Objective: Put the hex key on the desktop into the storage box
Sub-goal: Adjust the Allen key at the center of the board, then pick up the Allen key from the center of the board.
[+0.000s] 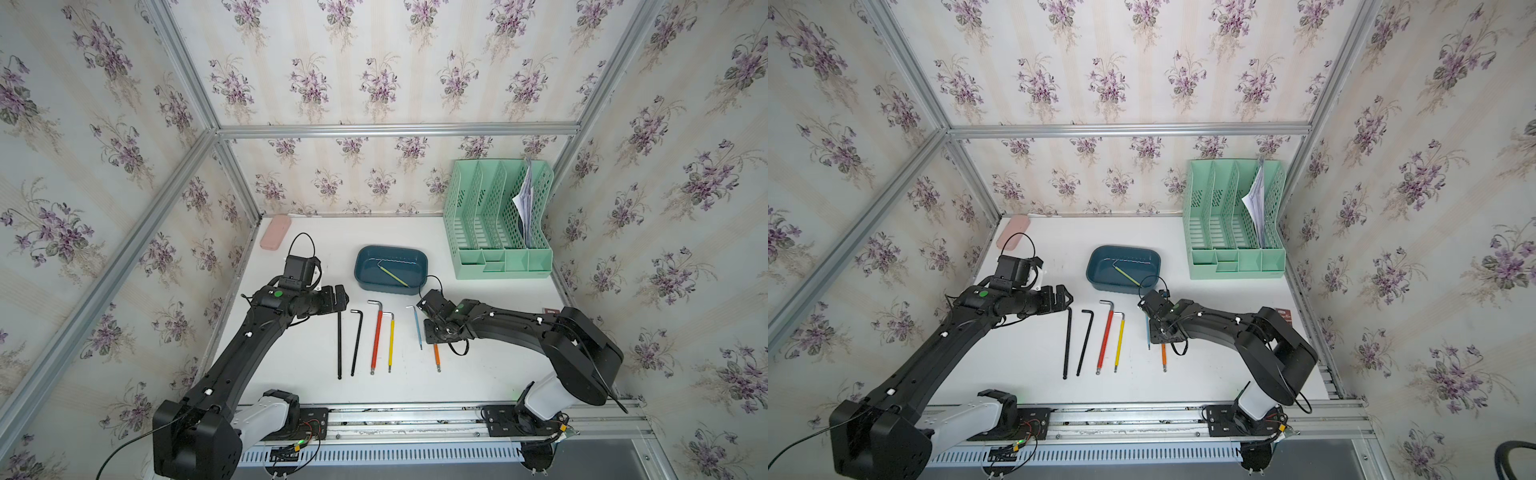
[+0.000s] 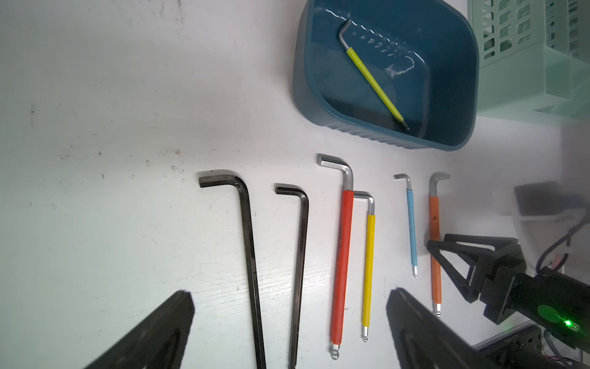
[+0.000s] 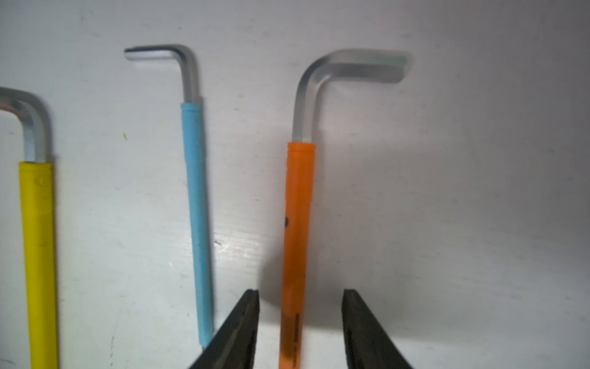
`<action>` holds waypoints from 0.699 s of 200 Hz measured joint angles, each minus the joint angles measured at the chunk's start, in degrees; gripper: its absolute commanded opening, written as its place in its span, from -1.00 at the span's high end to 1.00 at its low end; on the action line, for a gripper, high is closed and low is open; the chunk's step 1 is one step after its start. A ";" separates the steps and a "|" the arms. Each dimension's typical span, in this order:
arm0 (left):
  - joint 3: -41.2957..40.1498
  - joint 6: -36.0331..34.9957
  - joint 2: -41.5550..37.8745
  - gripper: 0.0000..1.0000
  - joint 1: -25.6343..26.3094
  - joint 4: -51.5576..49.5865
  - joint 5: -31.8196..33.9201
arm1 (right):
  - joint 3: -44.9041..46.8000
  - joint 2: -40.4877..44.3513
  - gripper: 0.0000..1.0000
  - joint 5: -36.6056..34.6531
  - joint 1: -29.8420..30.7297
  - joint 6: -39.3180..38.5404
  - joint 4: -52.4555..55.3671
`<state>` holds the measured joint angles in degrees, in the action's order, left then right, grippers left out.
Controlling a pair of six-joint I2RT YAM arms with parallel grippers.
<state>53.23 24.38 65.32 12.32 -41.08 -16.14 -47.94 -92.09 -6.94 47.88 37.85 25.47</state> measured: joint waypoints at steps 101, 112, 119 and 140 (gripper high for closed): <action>-0.44 2.64 0.11 -0.98 0.07 2.27 -3.06 | 4.33 -2.75 0.29 -9.57 0.79 2.69 -12.96; -0.37 3.08 -0.59 -0.98 0.07 2.34 -2.38 | 4.87 -2.75 0.36 -10.40 0.87 2.82 -14.73; -0.33 3.26 -0.96 -0.98 0.07 2.38 -1.75 | 5.11 -2.75 0.40 -10.75 0.87 2.86 -15.34; -0.20 4.15 -1.84 -0.98 0.04 2.62 -0.20 | 5.49 -2.69 0.64 -11.34 1.01 3.10 -16.44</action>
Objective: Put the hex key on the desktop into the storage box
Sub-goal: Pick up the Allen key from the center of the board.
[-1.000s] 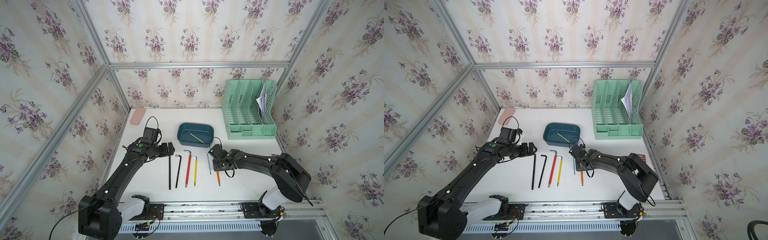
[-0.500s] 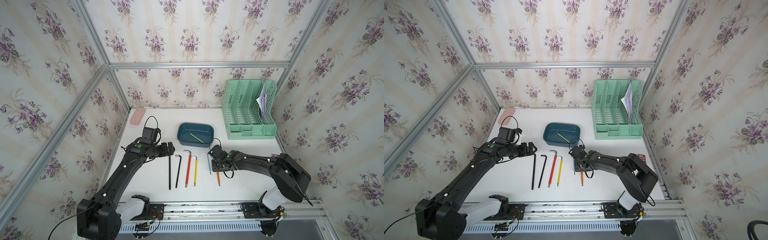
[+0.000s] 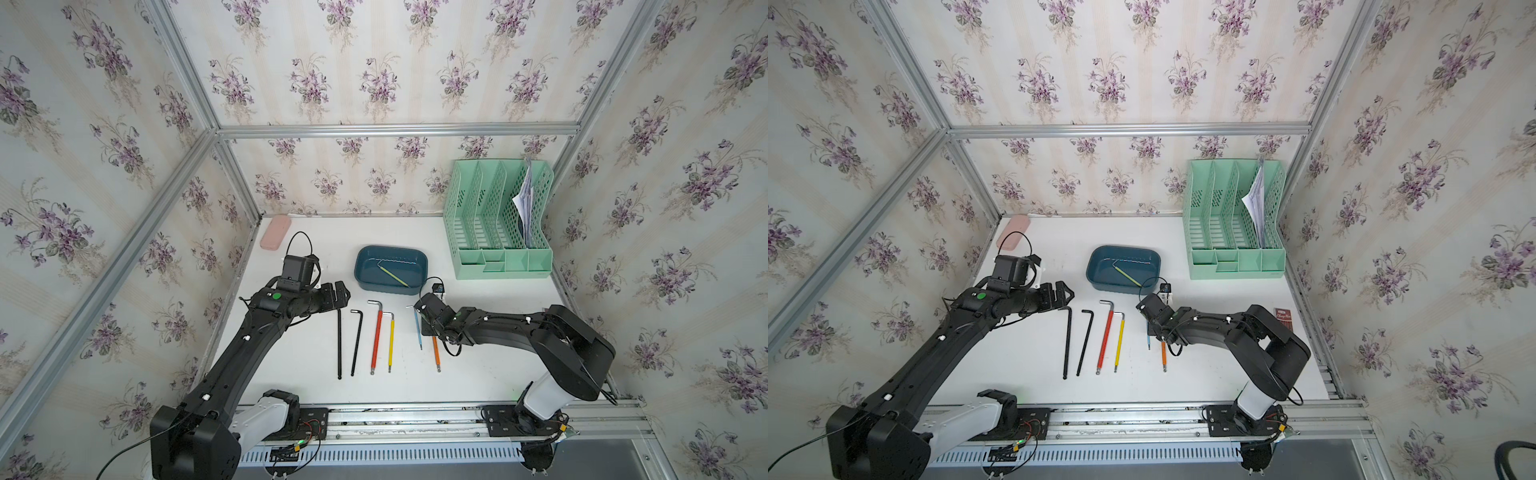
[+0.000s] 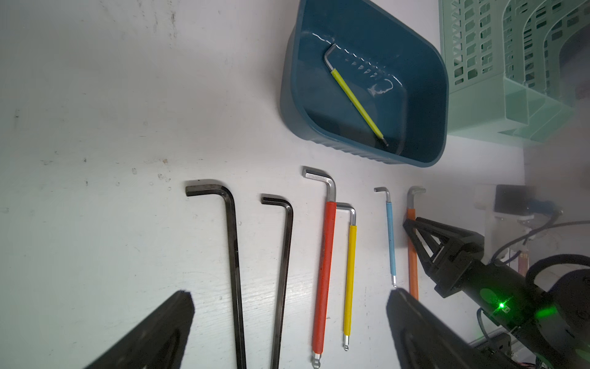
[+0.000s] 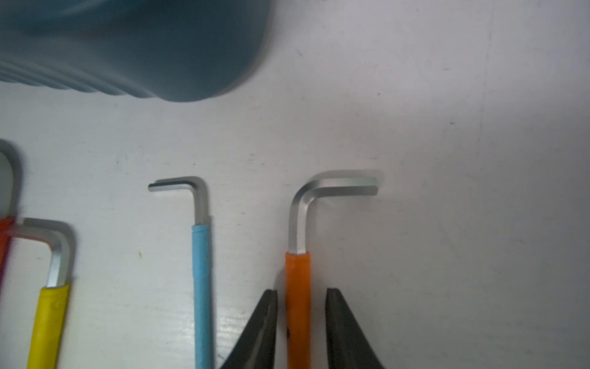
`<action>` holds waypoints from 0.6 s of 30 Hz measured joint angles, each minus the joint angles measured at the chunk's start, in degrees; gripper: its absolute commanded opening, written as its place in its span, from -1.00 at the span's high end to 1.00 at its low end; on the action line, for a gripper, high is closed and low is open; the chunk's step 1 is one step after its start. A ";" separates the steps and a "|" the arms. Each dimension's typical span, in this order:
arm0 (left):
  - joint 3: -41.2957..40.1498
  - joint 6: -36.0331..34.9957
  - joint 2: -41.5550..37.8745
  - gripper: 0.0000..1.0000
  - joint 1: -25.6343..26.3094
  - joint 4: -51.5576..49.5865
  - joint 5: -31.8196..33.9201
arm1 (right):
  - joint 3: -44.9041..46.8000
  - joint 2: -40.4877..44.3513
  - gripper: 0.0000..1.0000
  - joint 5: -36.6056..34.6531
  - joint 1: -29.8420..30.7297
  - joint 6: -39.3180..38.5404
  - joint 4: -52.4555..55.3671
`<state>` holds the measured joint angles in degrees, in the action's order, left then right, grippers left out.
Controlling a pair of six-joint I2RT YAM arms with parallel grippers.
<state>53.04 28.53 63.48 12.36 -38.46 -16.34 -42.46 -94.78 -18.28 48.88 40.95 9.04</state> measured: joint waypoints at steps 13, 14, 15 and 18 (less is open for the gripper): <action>-0.39 2.23 -5.05 -0.99 0.02 0.79 4.79 | 0.52 2.62 1.00 2.71 0.20 1.38 0.61; -0.17 2.08 -4.90 -0.99 0.02 0.70 5.01 | 0.57 3.02 1.00 3.15 0.22 1.40 1.05; -0.07 1.81 -4.76 -0.98 0.02 0.70 5.27 | 0.66 3.54 1.00 3.85 0.22 1.40 1.75; -0.04 1.79 -4.70 -0.99 0.02 0.42 5.40 | 0.85 5.57 1.00 6.16 0.24 1.49 5.29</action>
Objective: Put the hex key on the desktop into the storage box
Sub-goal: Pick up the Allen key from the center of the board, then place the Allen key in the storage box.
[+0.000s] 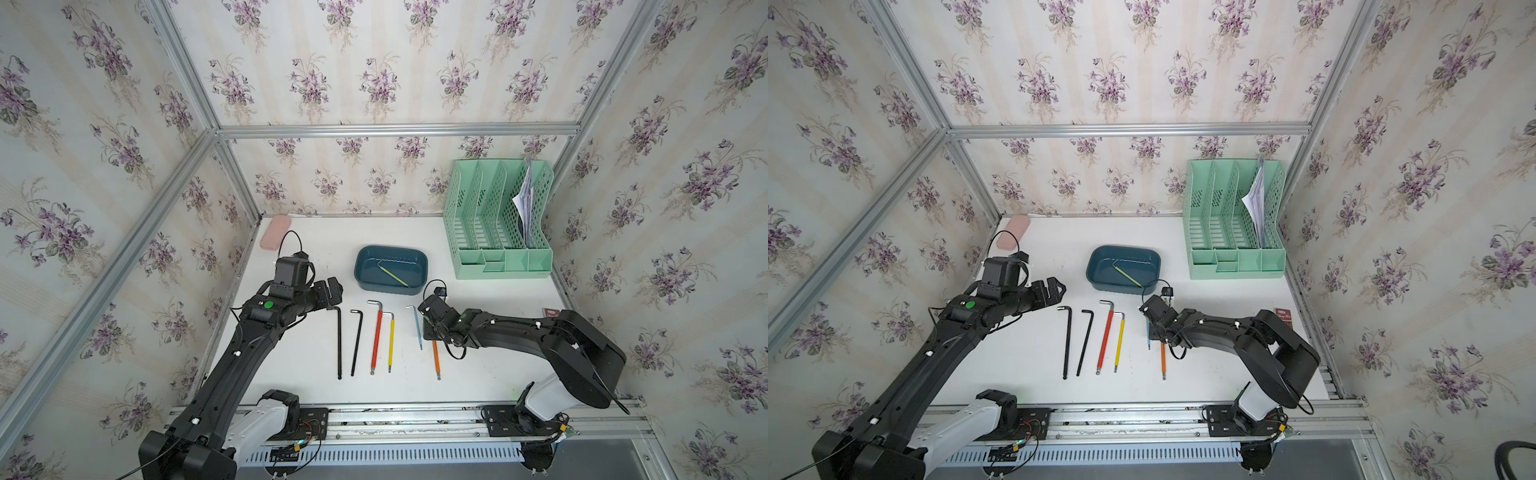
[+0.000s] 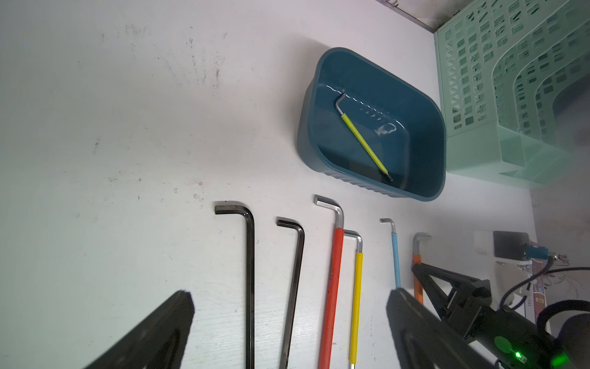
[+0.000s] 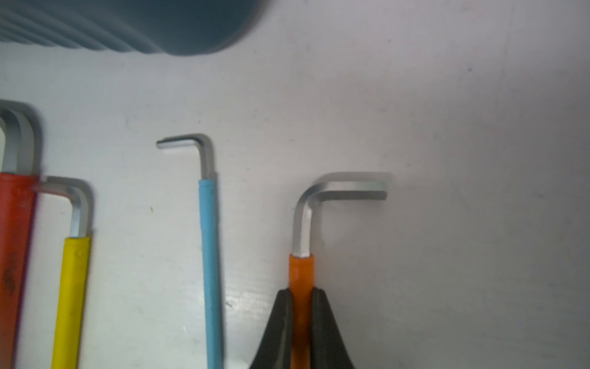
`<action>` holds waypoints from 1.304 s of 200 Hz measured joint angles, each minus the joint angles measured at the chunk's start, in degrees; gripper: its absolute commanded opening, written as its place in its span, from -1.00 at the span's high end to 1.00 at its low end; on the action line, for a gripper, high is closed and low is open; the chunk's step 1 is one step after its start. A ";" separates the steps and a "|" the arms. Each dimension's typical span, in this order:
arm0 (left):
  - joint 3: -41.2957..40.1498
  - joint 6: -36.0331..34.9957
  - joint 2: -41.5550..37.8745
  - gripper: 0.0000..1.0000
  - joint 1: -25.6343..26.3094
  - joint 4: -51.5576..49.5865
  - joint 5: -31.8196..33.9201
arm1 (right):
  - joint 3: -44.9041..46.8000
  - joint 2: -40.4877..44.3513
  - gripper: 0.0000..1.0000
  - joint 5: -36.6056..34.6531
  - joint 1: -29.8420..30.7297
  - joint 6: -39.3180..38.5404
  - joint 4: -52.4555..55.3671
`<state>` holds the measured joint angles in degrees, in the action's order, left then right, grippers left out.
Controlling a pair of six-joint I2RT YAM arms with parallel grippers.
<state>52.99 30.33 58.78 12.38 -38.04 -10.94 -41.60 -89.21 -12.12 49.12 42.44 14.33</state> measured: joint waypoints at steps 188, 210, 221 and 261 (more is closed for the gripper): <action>1.70 -3.19 -1.79 -0.99 -0.02 -5.25 -0.24 | -1.31 9.46 1.00 2.49 0.00 -2.03 6.69; 2.08 -3.32 -1.31 -0.98 -0.02 -5.51 -0.31 | -0.57 11.87 1.00 2.23 0.00 -2.56 6.43; 3.50 -3.39 -0.17 -0.98 -0.02 -6.16 -0.72 | 0.13 13.29 1.00 2.23 0.00 -3.37 6.45; 12.20 -5.09 4.57 -0.99 -0.02 -7.48 -3.37 | 0.55 16.35 1.00 2.23 0.00 -4.20 6.16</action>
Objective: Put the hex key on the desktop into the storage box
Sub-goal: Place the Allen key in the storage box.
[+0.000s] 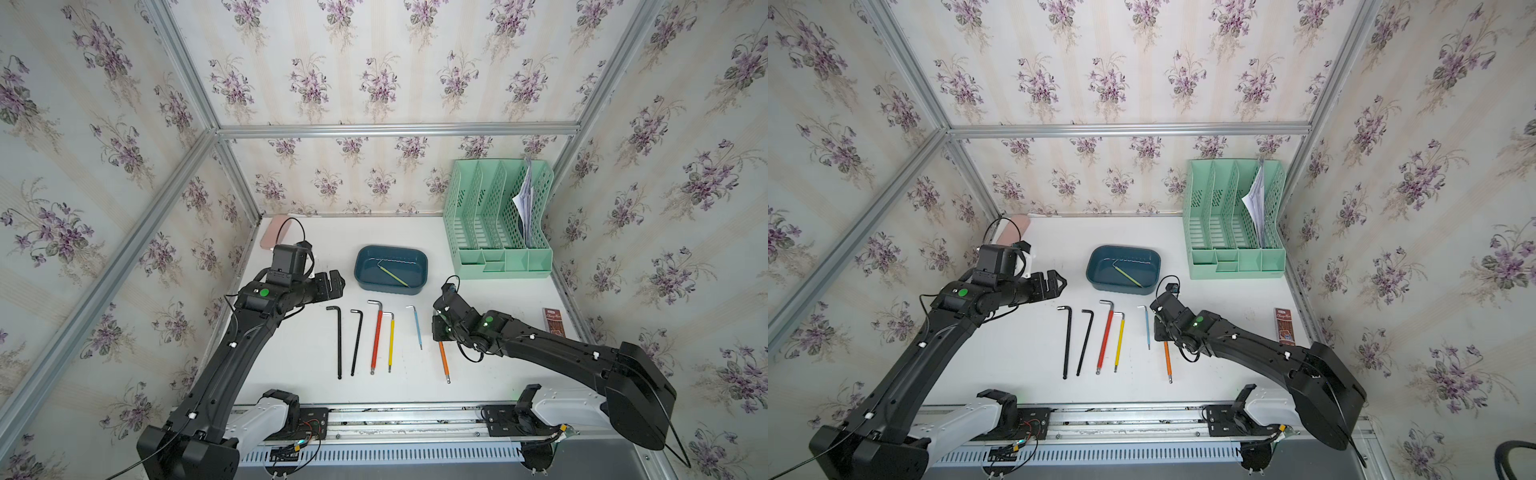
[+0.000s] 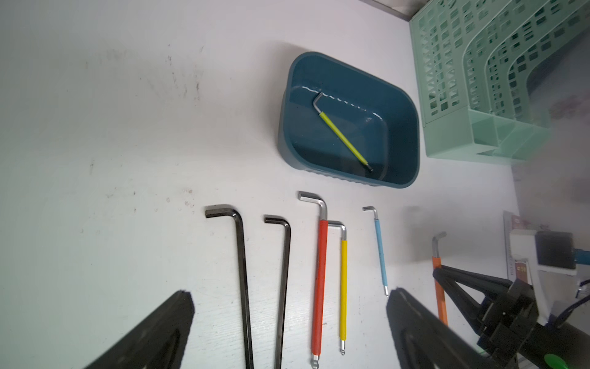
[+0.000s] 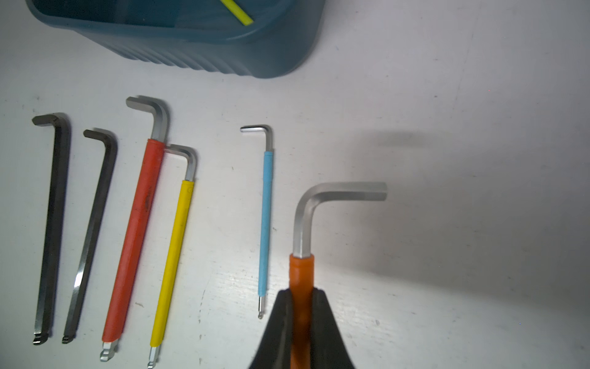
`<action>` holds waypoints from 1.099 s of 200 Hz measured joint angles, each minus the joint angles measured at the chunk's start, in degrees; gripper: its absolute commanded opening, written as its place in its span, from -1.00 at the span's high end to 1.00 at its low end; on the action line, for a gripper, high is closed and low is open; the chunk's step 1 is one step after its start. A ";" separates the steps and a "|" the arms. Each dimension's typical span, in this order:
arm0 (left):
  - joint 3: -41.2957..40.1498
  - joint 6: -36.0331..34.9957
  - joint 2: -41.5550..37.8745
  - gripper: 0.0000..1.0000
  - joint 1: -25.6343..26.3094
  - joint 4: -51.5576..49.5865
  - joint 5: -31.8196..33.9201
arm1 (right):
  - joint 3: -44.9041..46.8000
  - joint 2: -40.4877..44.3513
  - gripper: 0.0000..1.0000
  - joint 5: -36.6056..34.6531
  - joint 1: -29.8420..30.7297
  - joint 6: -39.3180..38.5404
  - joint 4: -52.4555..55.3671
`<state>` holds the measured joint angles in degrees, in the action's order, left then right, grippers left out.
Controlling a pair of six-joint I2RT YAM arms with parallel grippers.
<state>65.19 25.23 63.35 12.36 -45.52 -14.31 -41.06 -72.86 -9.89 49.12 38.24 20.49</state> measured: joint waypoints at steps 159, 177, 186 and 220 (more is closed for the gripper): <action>15.37 -11.21 12.22 -0.99 -0.09 1.14 1.42 | -8.48 3.78 1.00 -1.66 0.00 -11.91 -1.86; 15.96 -12.59 15.80 -0.99 -0.20 1.70 1.70 | -9.57 3.72 1.00 -1.70 -0.07 -14.58 -2.43; 16.63 -13.31 17.99 -0.99 -0.31 1.62 2.40 | -10.05 3.63 1.00 -1.73 -0.17 -16.02 -2.56; 16.33 -14.64 22.16 -0.98 -0.68 2.93 2.91 | -12.28 1.44 1.00 -1.75 -2.16 -20.26 -2.69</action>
<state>81.52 10.59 85.52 11.68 -42.59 -11.40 -53.34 -71.42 -11.64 46.96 17.98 17.80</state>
